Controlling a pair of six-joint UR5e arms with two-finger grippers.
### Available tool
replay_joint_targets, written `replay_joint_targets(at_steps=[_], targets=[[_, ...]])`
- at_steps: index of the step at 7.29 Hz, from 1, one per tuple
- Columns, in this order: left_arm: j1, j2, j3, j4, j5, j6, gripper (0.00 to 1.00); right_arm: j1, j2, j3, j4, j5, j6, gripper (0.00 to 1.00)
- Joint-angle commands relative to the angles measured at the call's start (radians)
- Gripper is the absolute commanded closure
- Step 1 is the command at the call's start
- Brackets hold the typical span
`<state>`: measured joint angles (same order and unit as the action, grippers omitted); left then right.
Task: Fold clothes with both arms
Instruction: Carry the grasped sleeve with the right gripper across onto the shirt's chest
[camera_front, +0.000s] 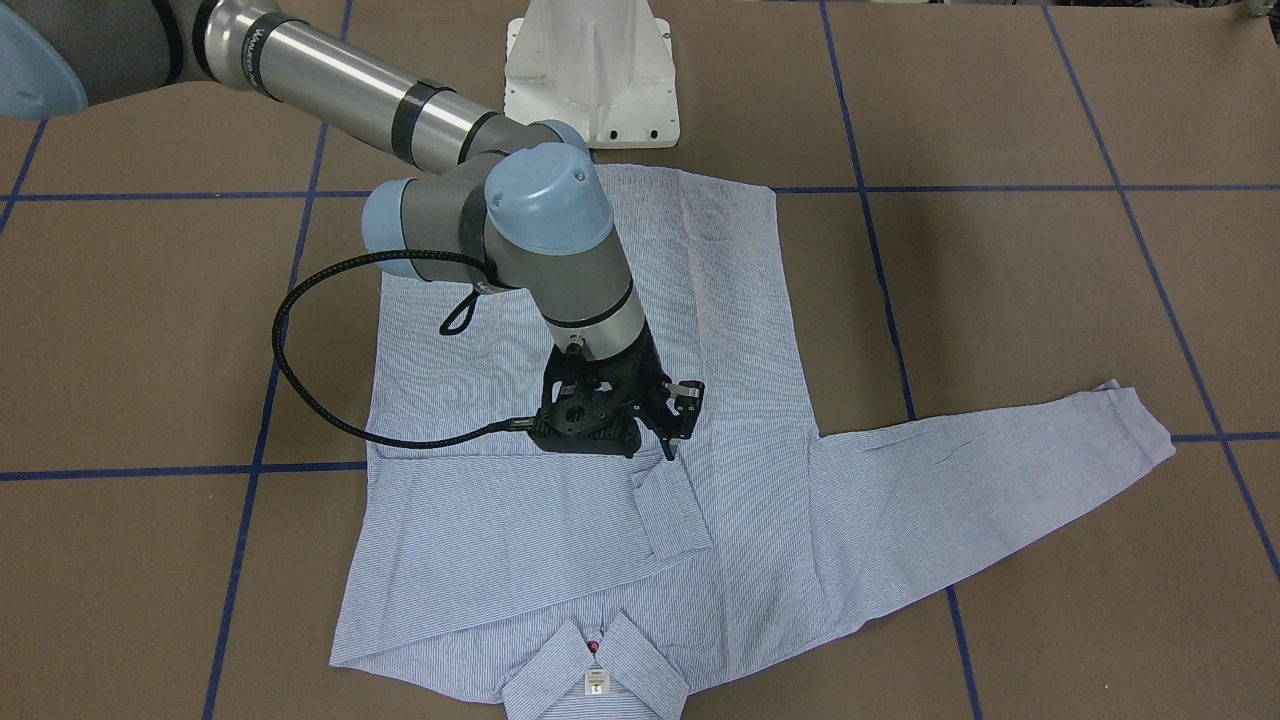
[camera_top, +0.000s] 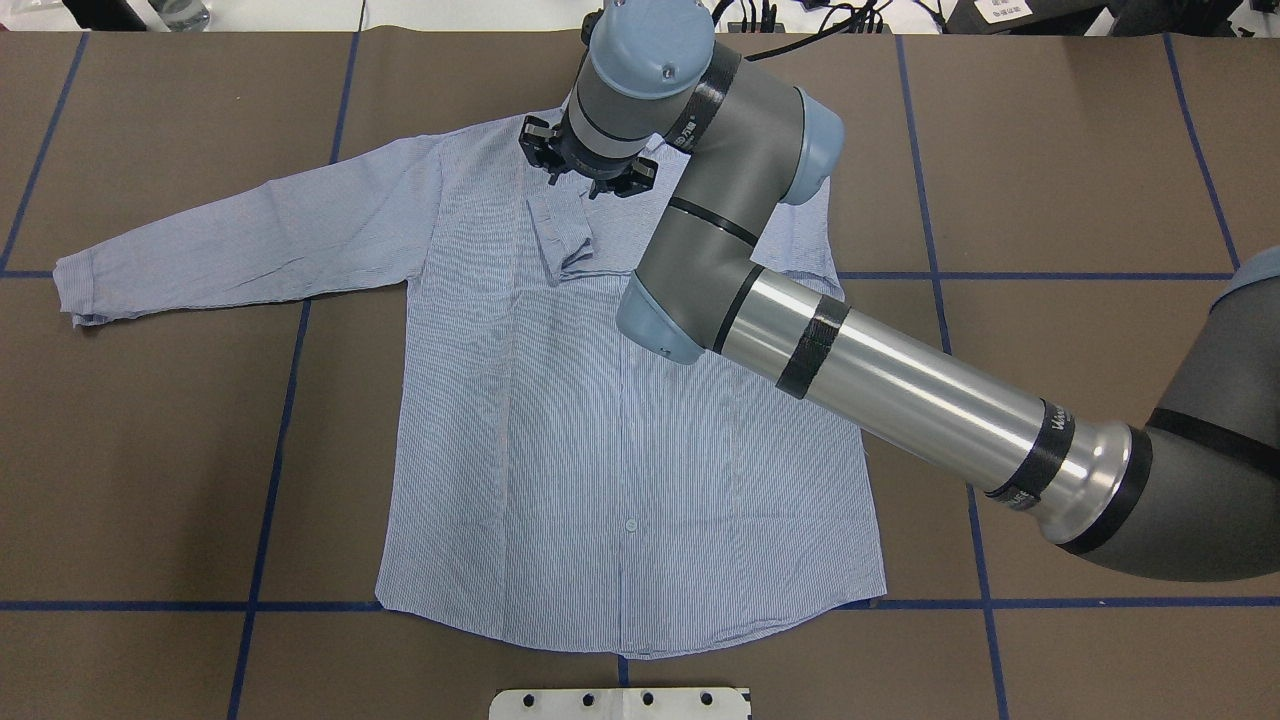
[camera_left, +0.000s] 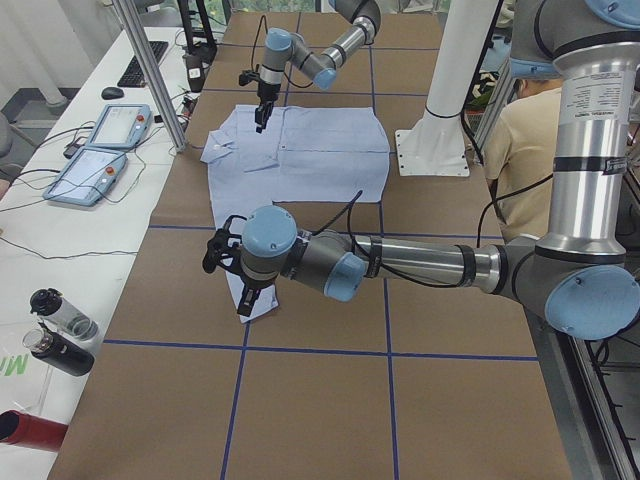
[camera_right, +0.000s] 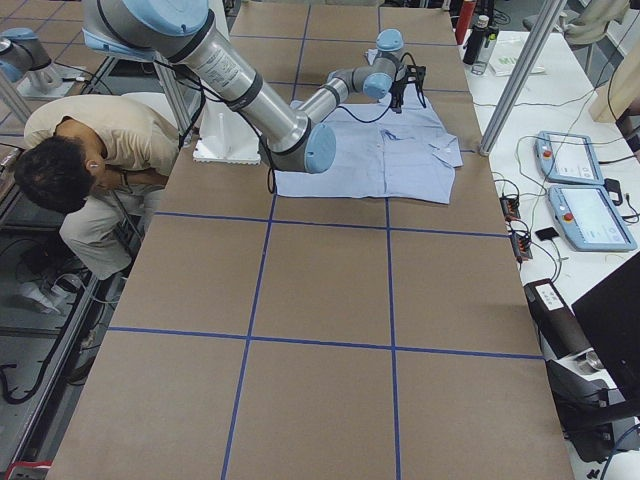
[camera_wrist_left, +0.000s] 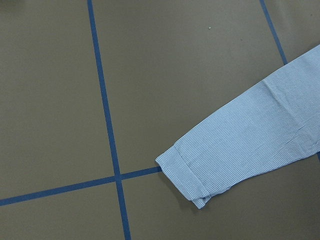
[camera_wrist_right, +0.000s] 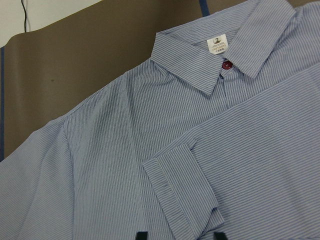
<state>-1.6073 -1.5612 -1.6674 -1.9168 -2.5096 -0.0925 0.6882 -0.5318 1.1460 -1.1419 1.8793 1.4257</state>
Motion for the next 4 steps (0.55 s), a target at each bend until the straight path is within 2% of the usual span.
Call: replay_joint_targets(at_steps=[1, 2, 3, 4], targets=[[0.012, -0.026, 0.018, -0.013, 0.008, -0.041, 0.00, 0.013, -0.035, 0.017, 0.008, 0.000, 0.012, 0.01], [0.042, -0.048, 0.056, -0.107, 0.018, -0.149, 0.00, 0.043, -0.093, 0.064, 0.008, 0.006, 0.036, 0.01], [0.117, -0.048, 0.089, -0.236, 0.096, -0.303, 0.00, 0.084, -0.172, 0.128, 0.007, 0.032, 0.067, 0.02], [0.150, -0.048, 0.118, -0.320, 0.116, -0.463, 0.00, 0.126, -0.241, 0.185, 0.005, 0.090, 0.068, 0.02]])
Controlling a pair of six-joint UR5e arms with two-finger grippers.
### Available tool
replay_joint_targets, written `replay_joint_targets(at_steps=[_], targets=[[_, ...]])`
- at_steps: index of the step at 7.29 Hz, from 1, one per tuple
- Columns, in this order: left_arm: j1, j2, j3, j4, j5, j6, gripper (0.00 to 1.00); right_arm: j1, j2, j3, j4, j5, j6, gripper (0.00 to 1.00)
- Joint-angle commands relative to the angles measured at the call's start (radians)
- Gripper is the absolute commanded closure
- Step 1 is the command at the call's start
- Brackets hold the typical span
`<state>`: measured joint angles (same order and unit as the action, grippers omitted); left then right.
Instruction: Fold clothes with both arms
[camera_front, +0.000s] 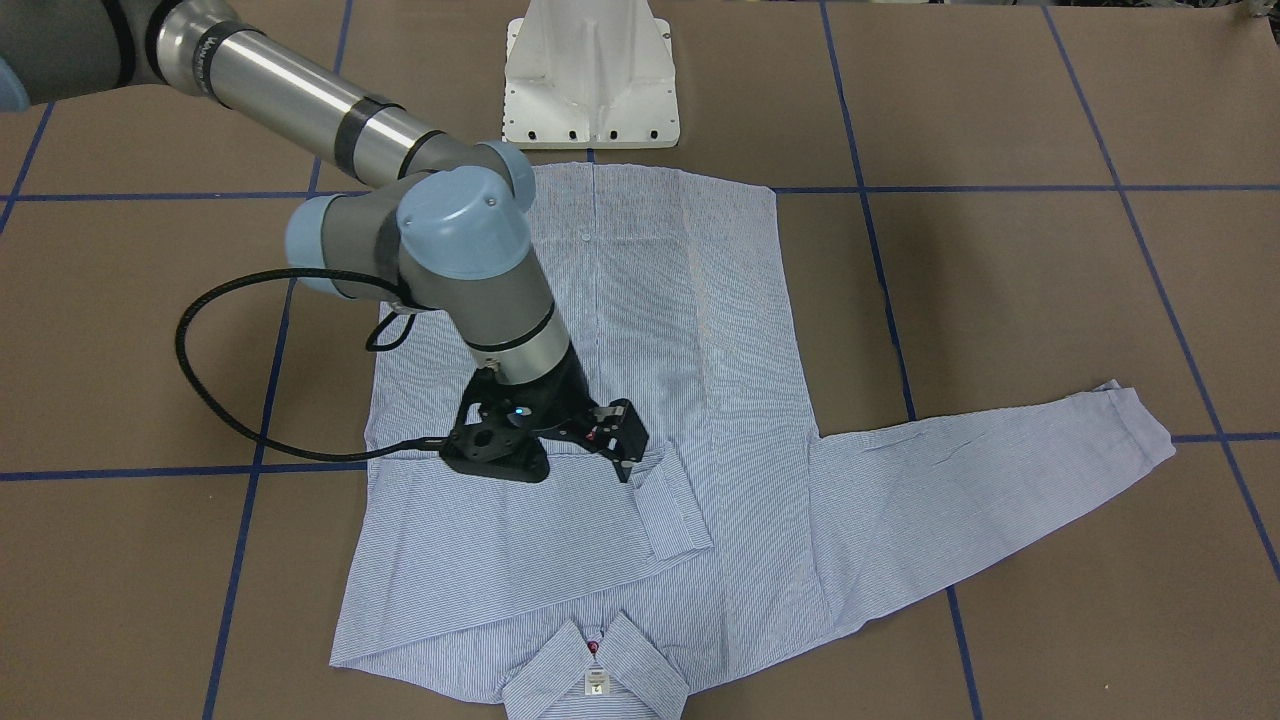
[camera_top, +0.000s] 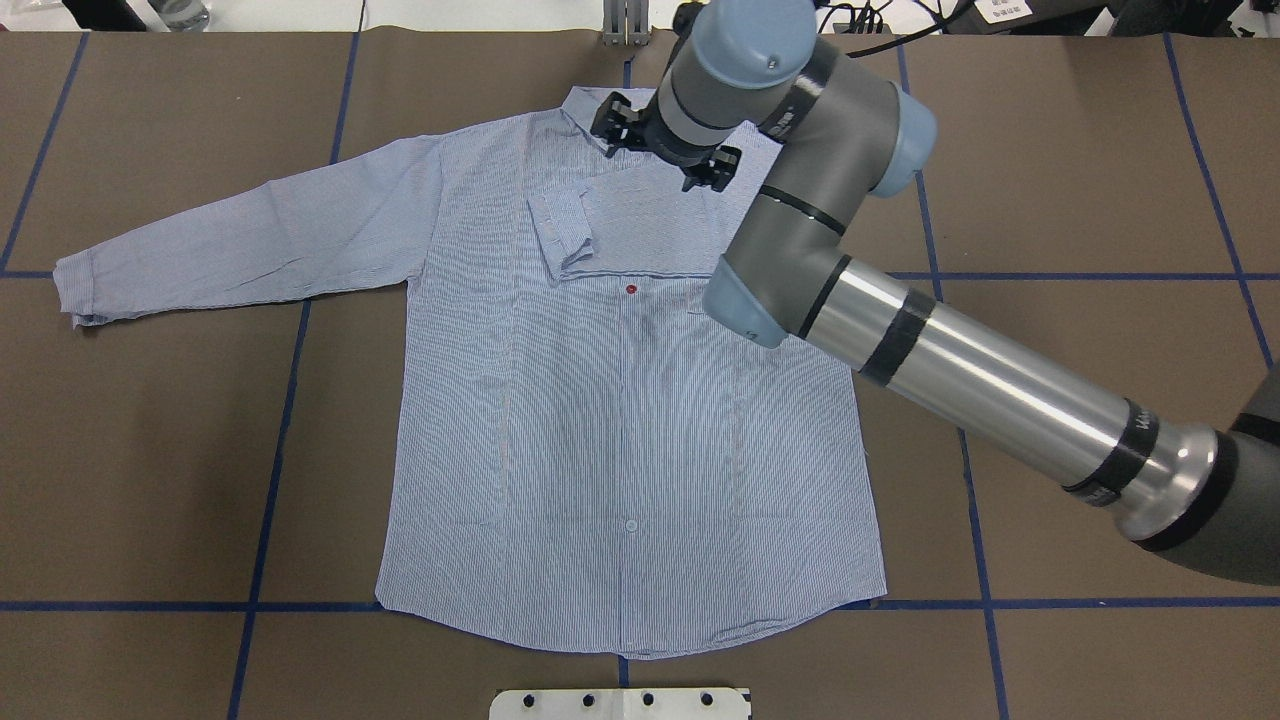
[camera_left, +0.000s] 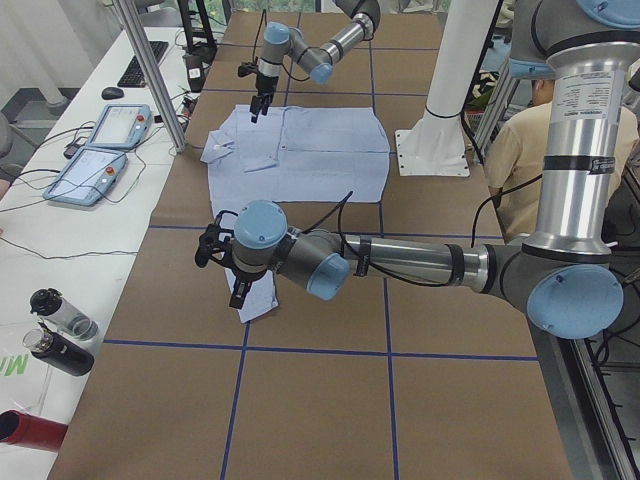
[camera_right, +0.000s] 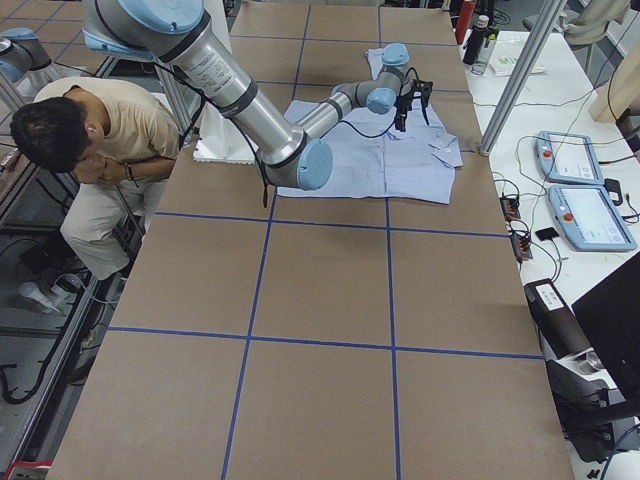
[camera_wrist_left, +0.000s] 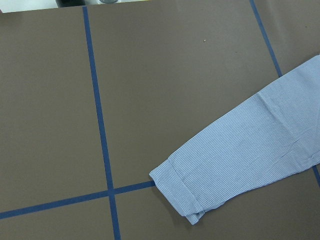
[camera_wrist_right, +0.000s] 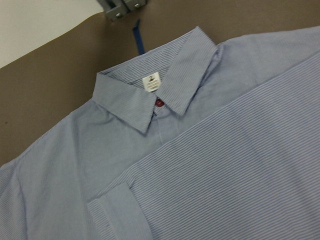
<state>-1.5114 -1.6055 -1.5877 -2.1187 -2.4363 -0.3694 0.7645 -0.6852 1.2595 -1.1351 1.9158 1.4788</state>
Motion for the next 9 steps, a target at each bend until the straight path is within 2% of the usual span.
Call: replay_joint_targets(at_steps=[1, 2, 4, 6, 7, 8, 9], targets=[[0.115, -0.004, 0.078, -0.198, 0.048, -0.257, 0.00, 0.077, -0.153, 0.124, -0.002, 0.074, 0.015, 0.02], [0.169, -0.016, 0.136, -0.249, 0.048, -0.358, 0.00, 0.100, -0.237, 0.194, 0.001, 0.074, 0.014, 0.02], [0.174, -0.016, 0.219, -0.373, 0.045, -0.478, 0.00, 0.151, -0.292, 0.213, 0.000, 0.075, 0.009, 0.02], [0.198, -0.020, 0.337, -0.566, 0.048, -0.644, 0.00, 0.174, -0.345, 0.262, 0.000, 0.074, 0.014, 0.02], [0.204, -0.021, 0.341, -0.578, 0.051, -0.724, 0.02, 0.174, -0.352, 0.265, 0.001, 0.074, 0.014, 0.02], [0.227, -0.021, 0.341, -0.596, 0.095, -0.776, 0.02, 0.179, -0.356, 0.265, 0.001, 0.072, 0.014, 0.02], [0.268, -0.022, 0.341, -0.624, 0.126, -0.866, 0.08, 0.182, -0.361, 0.267, 0.001, 0.072, 0.014, 0.02]])
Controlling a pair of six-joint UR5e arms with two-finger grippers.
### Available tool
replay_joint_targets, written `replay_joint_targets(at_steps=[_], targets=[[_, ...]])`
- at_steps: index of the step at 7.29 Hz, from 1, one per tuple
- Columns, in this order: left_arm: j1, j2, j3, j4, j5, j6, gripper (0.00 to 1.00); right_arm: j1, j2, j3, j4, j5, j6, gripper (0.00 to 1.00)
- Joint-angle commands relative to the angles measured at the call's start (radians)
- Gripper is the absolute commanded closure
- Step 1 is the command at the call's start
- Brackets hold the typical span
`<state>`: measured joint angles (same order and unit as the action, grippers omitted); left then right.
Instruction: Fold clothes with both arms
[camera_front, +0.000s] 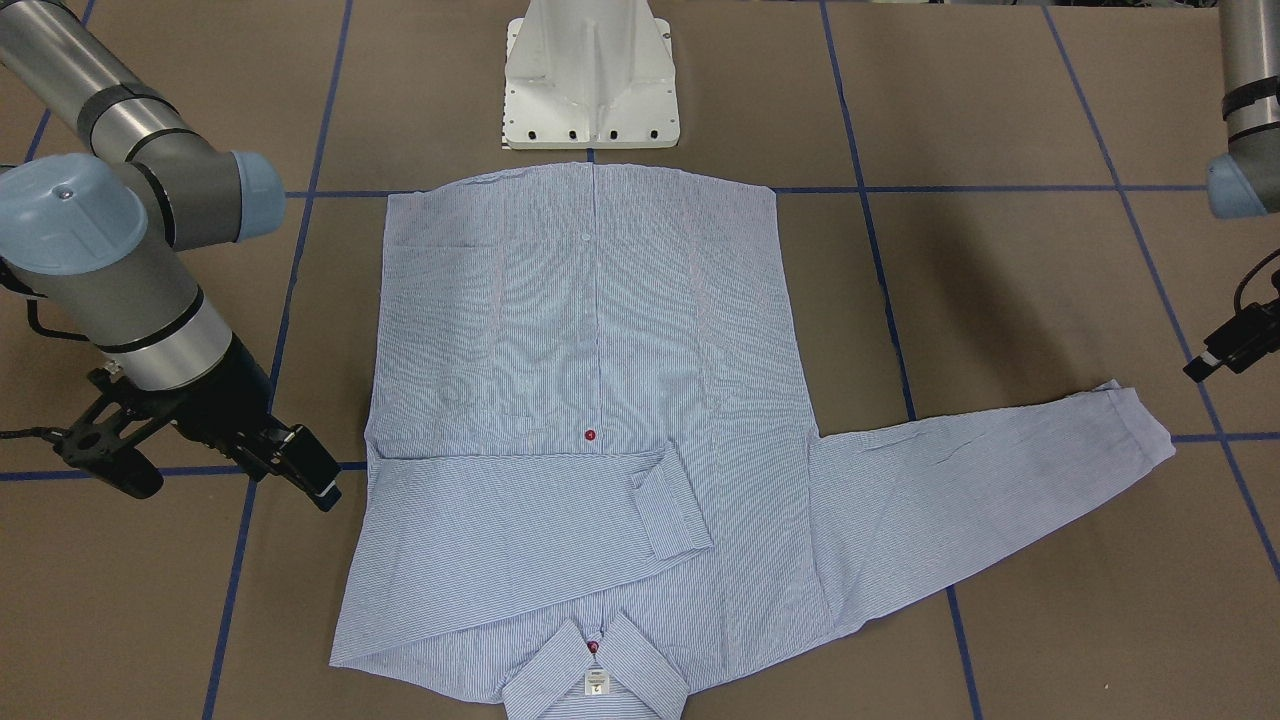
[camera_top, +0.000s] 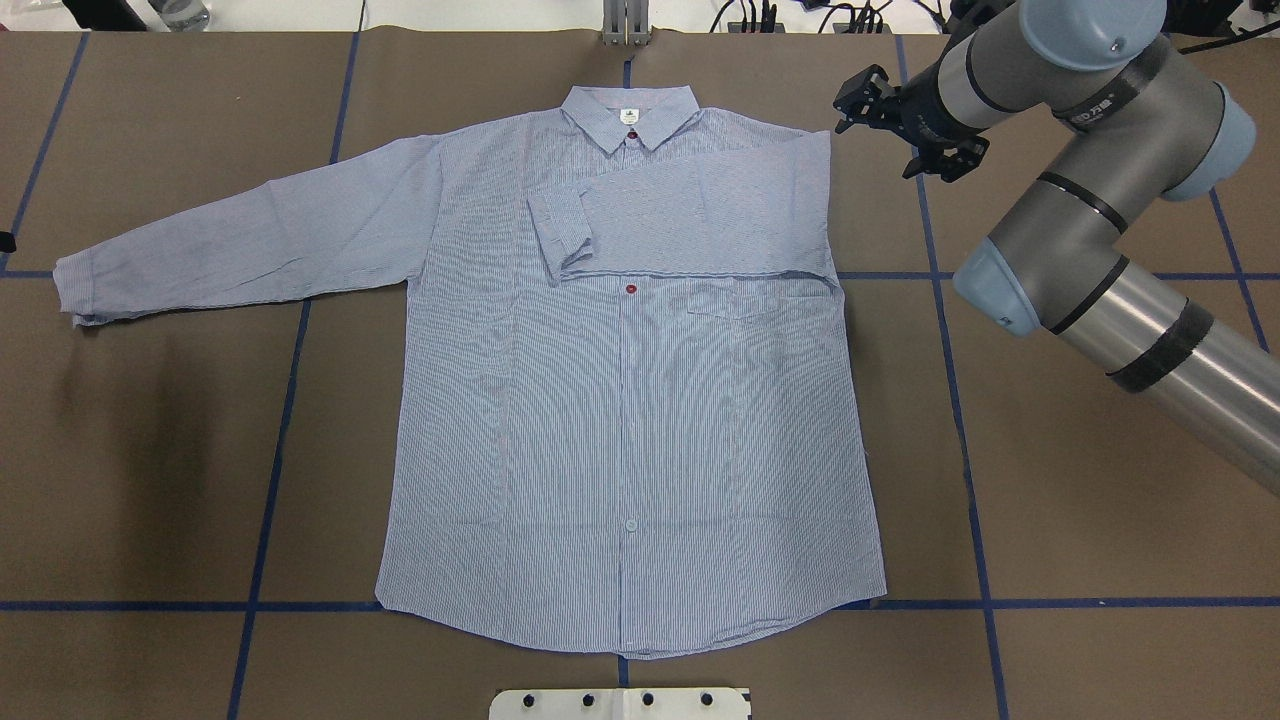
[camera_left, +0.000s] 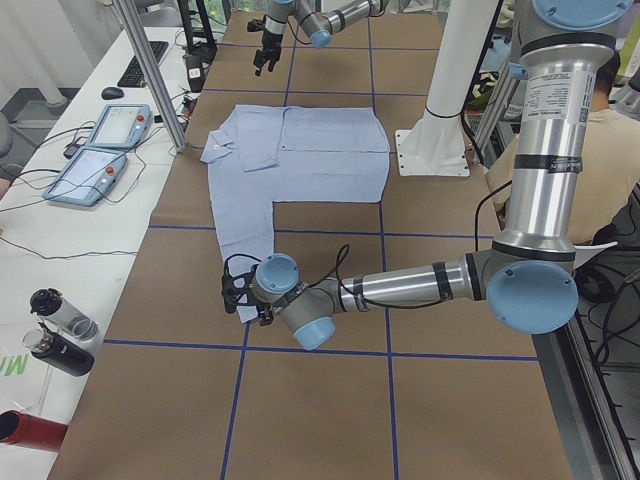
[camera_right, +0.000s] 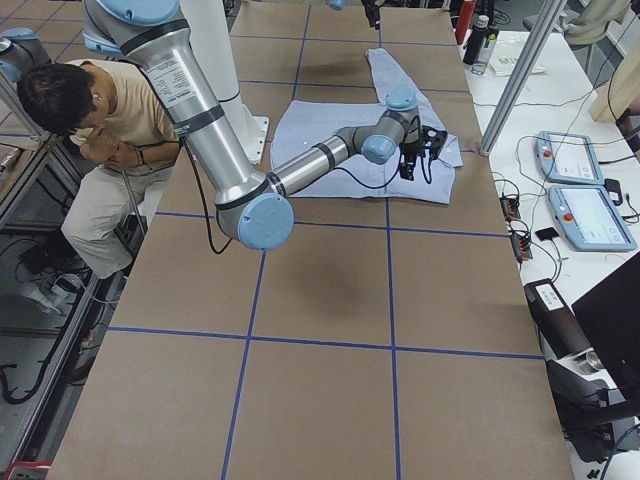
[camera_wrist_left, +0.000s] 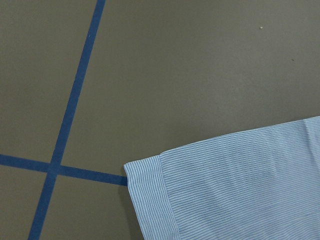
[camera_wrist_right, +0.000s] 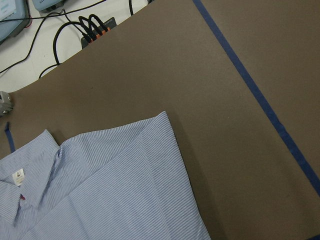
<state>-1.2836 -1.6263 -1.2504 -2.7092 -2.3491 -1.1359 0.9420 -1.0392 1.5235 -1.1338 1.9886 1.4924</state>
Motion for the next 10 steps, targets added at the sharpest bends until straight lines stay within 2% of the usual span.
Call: replay_joint_targets(at_steps=[1, 2, 3, 6, 7, 10], targets=[[0.084, -0.001, 0.008, -0.070, 0.072, -0.155, 0.15, 0.004, -0.007, 0.003, 0.000, -0.001, 0.000, 0.02], [0.113, -0.003, 0.020, -0.089, 0.082, -0.191, 0.23, 0.004, -0.012, 0.003, 0.000, -0.001, 0.000, 0.02], [0.115, -0.013, 0.041, -0.096, 0.083, -0.191, 0.25, 0.006, -0.013, 0.003, 0.000, -0.002, 0.000, 0.02], [0.148, -0.029, 0.088, -0.136, 0.111, -0.194, 0.27, 0.006, -0.016, 0.003, 0.000, -0.002, 0.000, 0.02], [0.153, -0.029, 0.098, -0.136, 0.111, -0.203, 0.32, 0.004, -0.016, 0.003, 0.002, -0.004, 0.000, 0.02], [0.159, -0.027, 0.109, -0.142, 0.109, -0.250, 0.37, 0.004, -0.015, 0.003, 0.002, -0.008, 0.002, 0.02]])
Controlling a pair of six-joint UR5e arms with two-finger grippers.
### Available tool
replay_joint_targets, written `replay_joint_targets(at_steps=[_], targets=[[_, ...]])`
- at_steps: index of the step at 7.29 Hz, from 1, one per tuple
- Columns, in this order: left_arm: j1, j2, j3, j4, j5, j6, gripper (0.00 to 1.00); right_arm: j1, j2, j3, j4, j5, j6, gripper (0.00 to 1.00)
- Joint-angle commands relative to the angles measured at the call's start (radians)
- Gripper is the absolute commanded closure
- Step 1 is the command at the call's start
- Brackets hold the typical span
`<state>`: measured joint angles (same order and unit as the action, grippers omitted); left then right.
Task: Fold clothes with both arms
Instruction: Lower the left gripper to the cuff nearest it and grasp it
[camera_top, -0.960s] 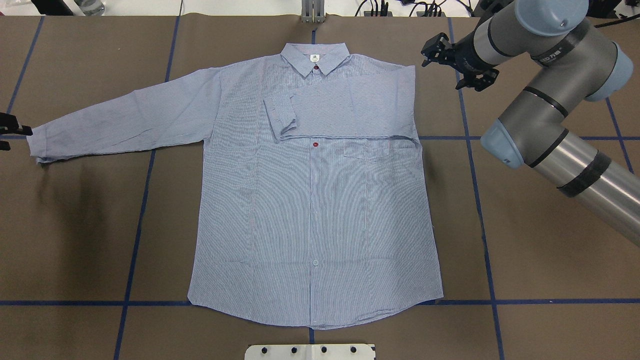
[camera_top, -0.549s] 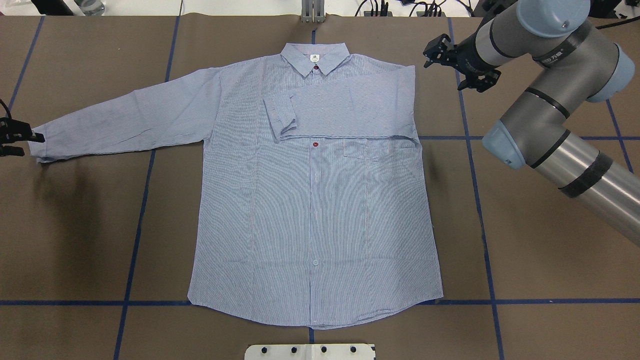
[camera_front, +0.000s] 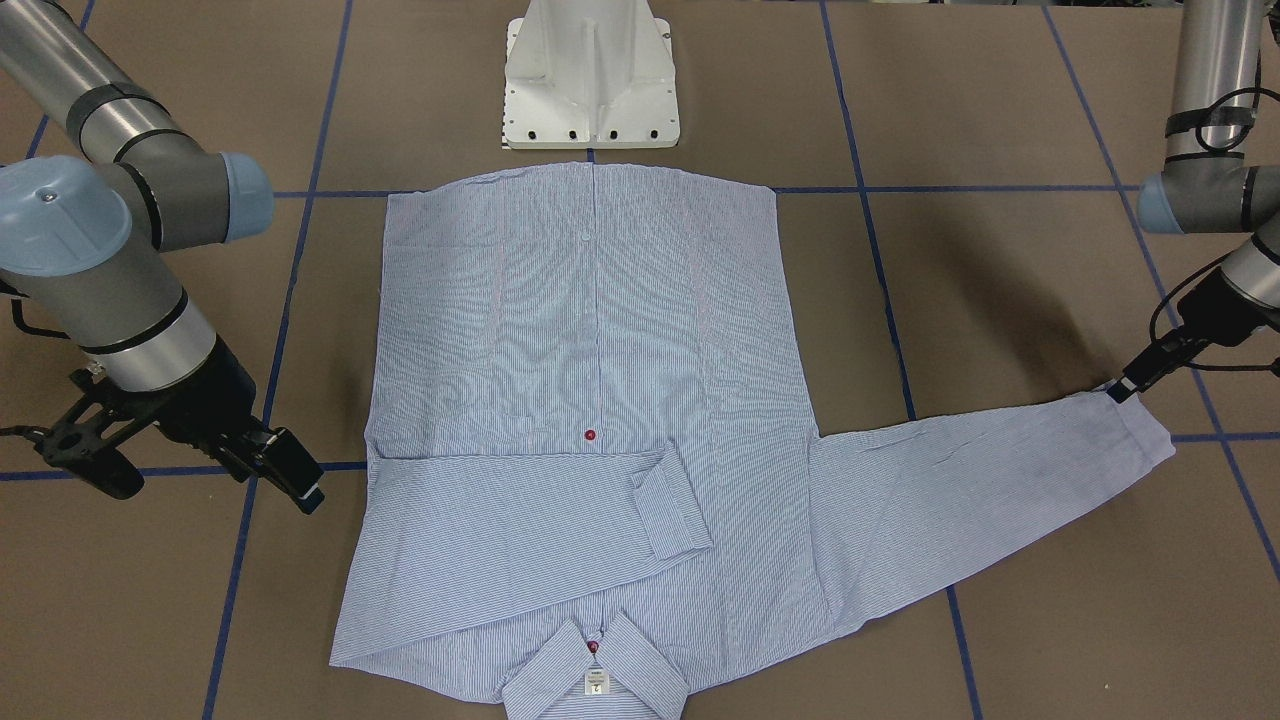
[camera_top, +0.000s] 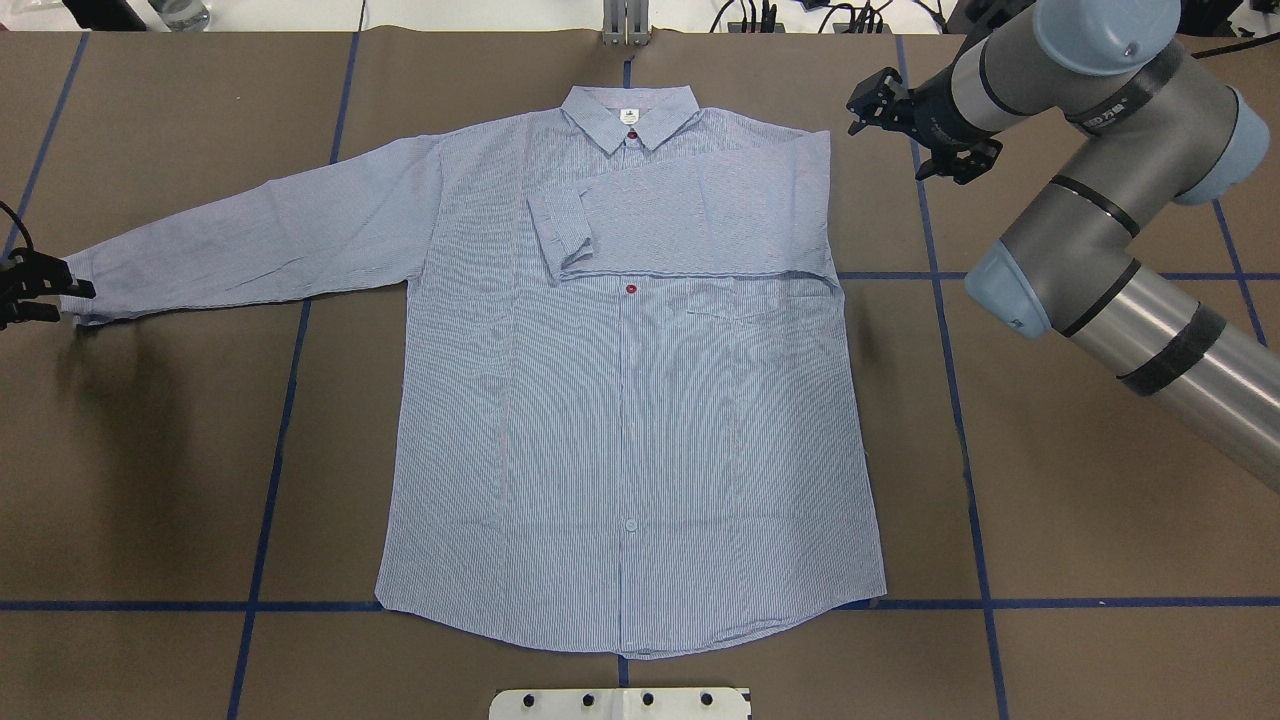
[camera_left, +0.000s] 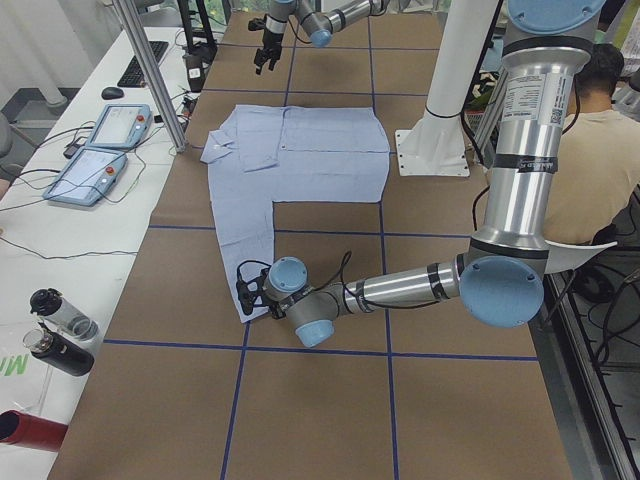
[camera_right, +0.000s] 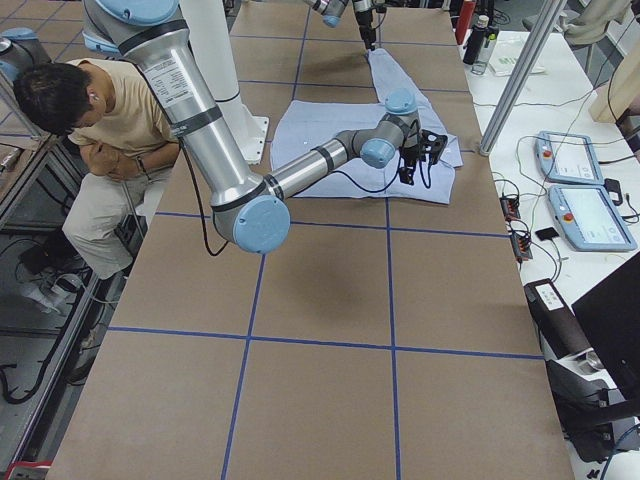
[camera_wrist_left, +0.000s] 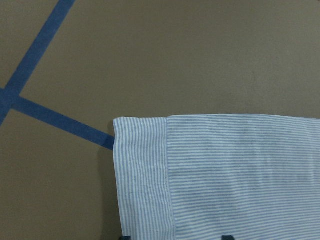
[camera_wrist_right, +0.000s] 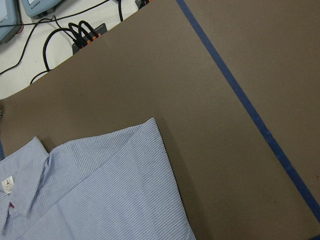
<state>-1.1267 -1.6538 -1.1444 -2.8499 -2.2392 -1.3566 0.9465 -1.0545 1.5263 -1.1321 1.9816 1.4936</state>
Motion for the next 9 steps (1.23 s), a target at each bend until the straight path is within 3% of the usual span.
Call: replay_joint_targets(at_steps=[1, 6, 7, 8, 9], targets=[[0.002, 0.000, 0.005, -0.002, 0.000, -0.032, 0.40, 0.000, -0.001, 0.000, 0.000, -0.001, 0.001, 0.02], [0.004, 0.008, 0.012, -0.002, 0.000, -0.032, 0.55, 0.000, -0.002, 0.000, 0.000, -0.001, -0.001, 0.02], [0.004, 0.009, 0.012, -0.002, 0.000, -0.032, 0.63, 0.000, -0.002, 0.000, 0.000, -0.001, 0.001, 0.02], [0.005, 0.011, 0.012, -0.002, 0.000, -0.033, 0.78, 0.001, -0.002, 0.000, 0.000, -0.001, -0.001, 0.02], [0.004, 0.011, 0.011, -0.002, -0.002, -0.033, 1.00, 0.001, -0.002, 0.000, 0.000, -0.001, 0.001, 0.02]])
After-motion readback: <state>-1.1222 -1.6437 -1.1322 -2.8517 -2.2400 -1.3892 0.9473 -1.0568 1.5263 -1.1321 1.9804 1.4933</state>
